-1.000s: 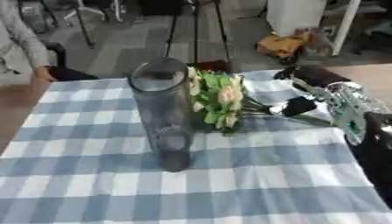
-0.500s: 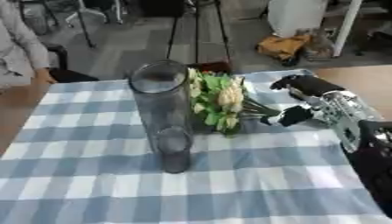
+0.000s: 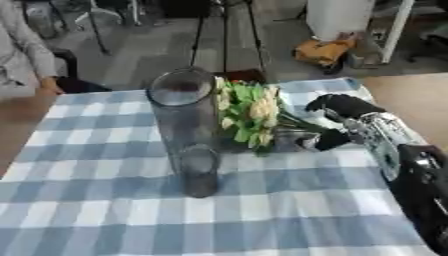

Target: Arrange flowers into the vase.

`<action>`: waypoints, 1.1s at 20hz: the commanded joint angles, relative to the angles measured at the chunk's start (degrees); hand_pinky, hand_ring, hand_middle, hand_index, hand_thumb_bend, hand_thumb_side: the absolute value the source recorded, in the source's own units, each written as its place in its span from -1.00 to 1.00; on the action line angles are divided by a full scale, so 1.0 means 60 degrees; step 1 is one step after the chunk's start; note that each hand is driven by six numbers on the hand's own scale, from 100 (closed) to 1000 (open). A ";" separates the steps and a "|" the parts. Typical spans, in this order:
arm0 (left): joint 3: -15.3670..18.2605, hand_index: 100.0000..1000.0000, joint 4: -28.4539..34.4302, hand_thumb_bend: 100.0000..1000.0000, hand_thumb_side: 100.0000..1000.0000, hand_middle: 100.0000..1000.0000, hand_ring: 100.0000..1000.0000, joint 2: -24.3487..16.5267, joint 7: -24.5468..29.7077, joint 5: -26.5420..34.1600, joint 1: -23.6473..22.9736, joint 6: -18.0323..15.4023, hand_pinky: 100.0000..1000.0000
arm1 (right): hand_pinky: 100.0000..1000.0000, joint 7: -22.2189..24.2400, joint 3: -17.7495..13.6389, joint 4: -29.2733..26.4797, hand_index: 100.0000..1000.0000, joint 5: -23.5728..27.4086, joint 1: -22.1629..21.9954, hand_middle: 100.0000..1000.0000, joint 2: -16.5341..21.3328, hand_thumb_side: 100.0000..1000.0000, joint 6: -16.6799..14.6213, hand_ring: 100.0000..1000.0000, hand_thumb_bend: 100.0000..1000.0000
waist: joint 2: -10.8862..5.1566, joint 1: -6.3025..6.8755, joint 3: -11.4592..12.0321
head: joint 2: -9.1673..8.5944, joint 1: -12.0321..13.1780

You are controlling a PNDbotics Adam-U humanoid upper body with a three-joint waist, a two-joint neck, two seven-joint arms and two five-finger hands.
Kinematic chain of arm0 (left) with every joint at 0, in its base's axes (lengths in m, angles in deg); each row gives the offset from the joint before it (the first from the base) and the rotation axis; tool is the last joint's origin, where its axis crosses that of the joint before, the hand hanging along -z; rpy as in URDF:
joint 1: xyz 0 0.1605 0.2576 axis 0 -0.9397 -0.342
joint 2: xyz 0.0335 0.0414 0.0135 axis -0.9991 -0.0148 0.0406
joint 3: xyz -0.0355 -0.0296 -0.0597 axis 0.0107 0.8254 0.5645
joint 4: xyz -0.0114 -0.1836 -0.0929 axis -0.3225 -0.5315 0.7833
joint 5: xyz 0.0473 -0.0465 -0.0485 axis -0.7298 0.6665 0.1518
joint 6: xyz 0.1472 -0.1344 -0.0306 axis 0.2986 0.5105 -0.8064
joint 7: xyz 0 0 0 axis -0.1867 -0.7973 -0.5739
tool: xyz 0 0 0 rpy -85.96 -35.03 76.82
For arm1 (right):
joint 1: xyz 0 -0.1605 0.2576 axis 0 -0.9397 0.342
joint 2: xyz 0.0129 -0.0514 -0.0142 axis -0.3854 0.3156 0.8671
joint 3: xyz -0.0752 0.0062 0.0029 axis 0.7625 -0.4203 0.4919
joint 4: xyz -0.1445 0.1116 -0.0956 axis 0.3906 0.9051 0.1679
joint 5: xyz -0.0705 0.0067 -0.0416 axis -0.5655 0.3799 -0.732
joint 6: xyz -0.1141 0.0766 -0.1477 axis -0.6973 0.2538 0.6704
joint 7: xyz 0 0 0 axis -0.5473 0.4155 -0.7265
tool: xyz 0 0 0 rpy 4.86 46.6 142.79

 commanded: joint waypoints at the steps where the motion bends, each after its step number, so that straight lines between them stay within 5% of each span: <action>1: -0.0011 0.78 0.0133 -0.59 1.00 0.60 0.49 -0.0090 0.0012 0.0056 0.0071 0.0011 0.05 | 0.76 -0.0165 -0.0153 0.0106 0.72 -0.0151 0.0255 0.50 0.0105 0.05 0.0032 0.77 -0.23 | -0.0144 0.0006 0.0036 | -0.0136 -0.0064; 9: -0.0016 0.78 0.0133 -0.59 1.00 0.60 0.49 -0.0091 0.0018 0.0086 0.0035 0.0039 0.05 | 0.76 -0.0393 -0.0273 0.0243 0.71 -0.0113 0.0394 0.47 0.0108 0.06 0.0177 0.77 -0.42 | -0.0080 0.0036 0.0064 | -0.0172 -0.0125; 22: -0.0017 0.77 0.0133 -0.59 1.00 0.60 0.49 -0.0092 0.0008 0.0133 0.0025 0.0070 0.04 | 0.75 -0.0383 -0.0464 0.0781 0.73 -0.0518 0.0617 0.51 0.0008 -0.07 0.0319 0.78 -0.41 | 0.0072 0.0087 0.0215 | -0.0366 -0.0262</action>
